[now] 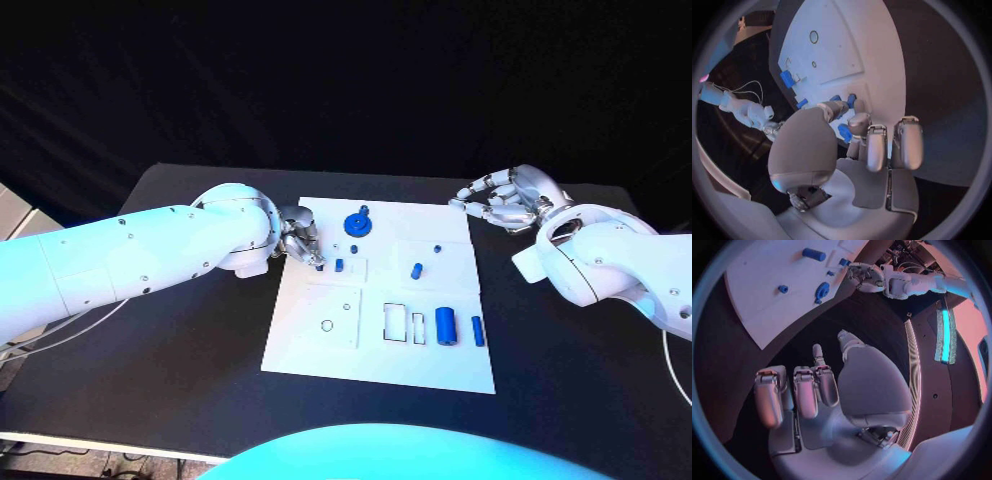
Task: Assemble the parts on the task board
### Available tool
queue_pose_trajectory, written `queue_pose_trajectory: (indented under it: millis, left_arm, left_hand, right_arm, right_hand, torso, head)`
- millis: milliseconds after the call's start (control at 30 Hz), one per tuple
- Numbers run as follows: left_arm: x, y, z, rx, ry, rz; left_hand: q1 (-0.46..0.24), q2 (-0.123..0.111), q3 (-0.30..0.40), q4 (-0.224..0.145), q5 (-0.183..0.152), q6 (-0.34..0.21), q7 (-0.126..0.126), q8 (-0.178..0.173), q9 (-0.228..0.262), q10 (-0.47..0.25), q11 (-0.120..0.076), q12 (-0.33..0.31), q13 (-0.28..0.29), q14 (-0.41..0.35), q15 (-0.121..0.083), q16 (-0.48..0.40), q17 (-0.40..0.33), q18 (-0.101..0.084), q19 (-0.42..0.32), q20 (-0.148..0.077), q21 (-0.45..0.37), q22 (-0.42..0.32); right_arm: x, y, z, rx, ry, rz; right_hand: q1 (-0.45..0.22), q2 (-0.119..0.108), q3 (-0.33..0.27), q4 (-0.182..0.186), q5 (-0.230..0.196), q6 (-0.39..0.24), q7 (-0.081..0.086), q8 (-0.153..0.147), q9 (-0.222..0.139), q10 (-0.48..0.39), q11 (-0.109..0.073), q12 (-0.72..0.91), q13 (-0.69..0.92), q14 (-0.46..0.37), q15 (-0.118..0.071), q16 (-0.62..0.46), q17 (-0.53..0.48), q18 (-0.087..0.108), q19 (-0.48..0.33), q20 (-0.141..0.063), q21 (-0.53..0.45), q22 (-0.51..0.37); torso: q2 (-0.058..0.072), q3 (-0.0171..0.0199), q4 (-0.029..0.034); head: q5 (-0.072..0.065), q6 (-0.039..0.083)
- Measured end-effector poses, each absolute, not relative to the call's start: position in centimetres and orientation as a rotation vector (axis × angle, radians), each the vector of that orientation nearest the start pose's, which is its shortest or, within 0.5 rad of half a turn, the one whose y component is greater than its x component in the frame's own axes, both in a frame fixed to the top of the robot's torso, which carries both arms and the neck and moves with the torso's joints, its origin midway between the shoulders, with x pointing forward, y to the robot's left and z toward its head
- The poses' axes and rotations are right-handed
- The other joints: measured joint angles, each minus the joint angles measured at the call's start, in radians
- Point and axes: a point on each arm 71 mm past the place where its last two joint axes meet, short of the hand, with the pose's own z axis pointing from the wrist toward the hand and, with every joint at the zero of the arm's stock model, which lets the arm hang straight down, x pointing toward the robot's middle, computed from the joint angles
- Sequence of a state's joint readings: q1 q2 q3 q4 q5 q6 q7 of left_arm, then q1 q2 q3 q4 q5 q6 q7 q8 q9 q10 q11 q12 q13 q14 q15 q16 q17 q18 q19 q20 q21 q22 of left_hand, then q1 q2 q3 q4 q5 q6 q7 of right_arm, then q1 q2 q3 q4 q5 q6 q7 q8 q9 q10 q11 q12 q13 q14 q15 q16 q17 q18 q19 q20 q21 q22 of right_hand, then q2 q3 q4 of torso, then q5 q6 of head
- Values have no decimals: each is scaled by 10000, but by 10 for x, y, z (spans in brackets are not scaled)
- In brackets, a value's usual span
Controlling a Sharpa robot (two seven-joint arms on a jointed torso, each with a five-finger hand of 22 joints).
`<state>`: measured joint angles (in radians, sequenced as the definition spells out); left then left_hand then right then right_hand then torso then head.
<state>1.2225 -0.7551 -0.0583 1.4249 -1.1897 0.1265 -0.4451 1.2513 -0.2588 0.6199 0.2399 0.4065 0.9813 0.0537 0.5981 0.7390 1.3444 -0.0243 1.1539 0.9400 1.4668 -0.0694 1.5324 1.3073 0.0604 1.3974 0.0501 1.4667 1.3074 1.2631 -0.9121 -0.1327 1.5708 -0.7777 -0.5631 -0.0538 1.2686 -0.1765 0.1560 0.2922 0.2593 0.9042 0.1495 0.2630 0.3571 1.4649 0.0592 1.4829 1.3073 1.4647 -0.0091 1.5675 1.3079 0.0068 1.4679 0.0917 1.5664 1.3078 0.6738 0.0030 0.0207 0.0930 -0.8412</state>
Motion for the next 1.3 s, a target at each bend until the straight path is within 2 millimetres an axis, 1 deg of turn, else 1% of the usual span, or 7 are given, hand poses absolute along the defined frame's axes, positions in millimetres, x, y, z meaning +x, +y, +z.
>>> queue_pose_trajectory:
  millis: [400, 567, 633, 700, 800, 933, 1300]
  left_arm:
    - [496, 198, -226, -639, 22585, -3952]
    - [496, 199, -227, -768, 22651, -3985]
    - [496, 199, -228, -839, 22693, -4006]
    - [496, 200, -228, -914, 22700, -4020]
    - [497, 203, -229, -1069, 22717, -3971]
    - [498, 207, -231, -1316, 22741, -3861]
    - [503, 215, -232, -1854, 22600, -3673]
  left_hand:
    - [-52, 53, 0, 0, 43, 4, 7, -31, -3, 70, -5, 45, 100, 0, 0, 0, 0, 0, 0, 0, 0, -1]
    - [-439, 172, -15, -15, -2, 87, -28, -90, 24, 161, -23, 90, 154, 0, 1, 0, 0, 0, 0, 0, 0, -1]
    - [-930, 123, 444, -677, -151, 102, -144, -120, 45, 194, -58, 71, 112, -24, -53, 0, 0, -1, -25, -25, -48, -1]
    - [-1219, 99, 348, -772, -157, 140, -190, -231, 27, 149, -100, -49, 8, -14, -96, -8, 6, -1, -44, -44, -77, -1]
    - [-1573, 64, -175, -354, -176, 162, -269, -345, -47, 2, -95, -144, -125, -14, -96, -39, 8, 0, -75, -74, -125, -1]
    - [-1818, -59, -1216, 396, -232, 143, -143, -503, -105, -82, -42, -211, -205, -14, -95, -82, 8, 0, -110, -39, -137, -1]
    - [-2022, 64, -1974, 548, -402, 143, -143, -583, -153, -117, -6, -211, -218, -15, -94, -81, 7, 1, -146, -73, -193, -1]
  right_arm:
    - [481, -240, -183, 5751, 16181, 8348]
    - [481, -240, -182, 5752, 16178, 8347]
    - [481, -240, -182, 5753, 16176, 8346]
    - [481, -240, -182, 5753, 16175, 8347]
    - [481, -240, -182, 5754, 16171, 8347]
    - [481, -240, -182, 5757, 16163, 8344]
    - [481, -241, -182, 5766, 16139, 8333]
  right_hand:
    - [0, 0, 0, 0, 0, 0, 0, 0, 0, 0, 0, 0, 0, 0, 0, 0, -1, -1, 0, 0, 0, -2]
    - [0, 0, 0, 0, 0, 0, 0, 0, -29, 0, 0, 0, 0, 0, 0, 0, -2, -1, 0, 0, 0, -2]
    - [0, 0, 0, 0, 0, 0, 0, 0, -30, 0, 0, 0, 0, 0, 0, 0, -2, -1, 0, 0, 0, -2]
    - [0, 0, 0, 0, 0, 0, 0, 0, -30, 0, 0, 0, -1, 0, 0, 0, -2, -1, 0, 0, 0, -3]
    - [0, 0, 0, 0, 0, 0, 0, 0, -29, 0, 0, 0, 0, 0, 0, 0, -3, 0, 0, 0, 0, -3]
    - [0, 0, 0, 0, 0, 0, 0, 0, -29, 0, 0, 0, 3, 0, 0, 0, -3, 0, 0, 0, 0, -3]
    - [0, 0, 0, 0, 0, 0, 0, 0, -29, 0, 0, 0, 8, 0, 0, 0, -4, -1, 0, 0, 0, -4]
  torso:
    - [-5, 3, 3]
    - [-11, 6, 9]
    - [-12, 6, 12]
    - [-12, 6, 13]
    - [-16, 6, 13]
    - [-16, 6, 12]
    - [-16, -6, 13]
  head:
    - [-36, -41]
    - [-58, -67]
    - [-58, -67]
    - [-61, -62]
    - [-64, -46]
    - [-64, -34]
    - [-71, 6]
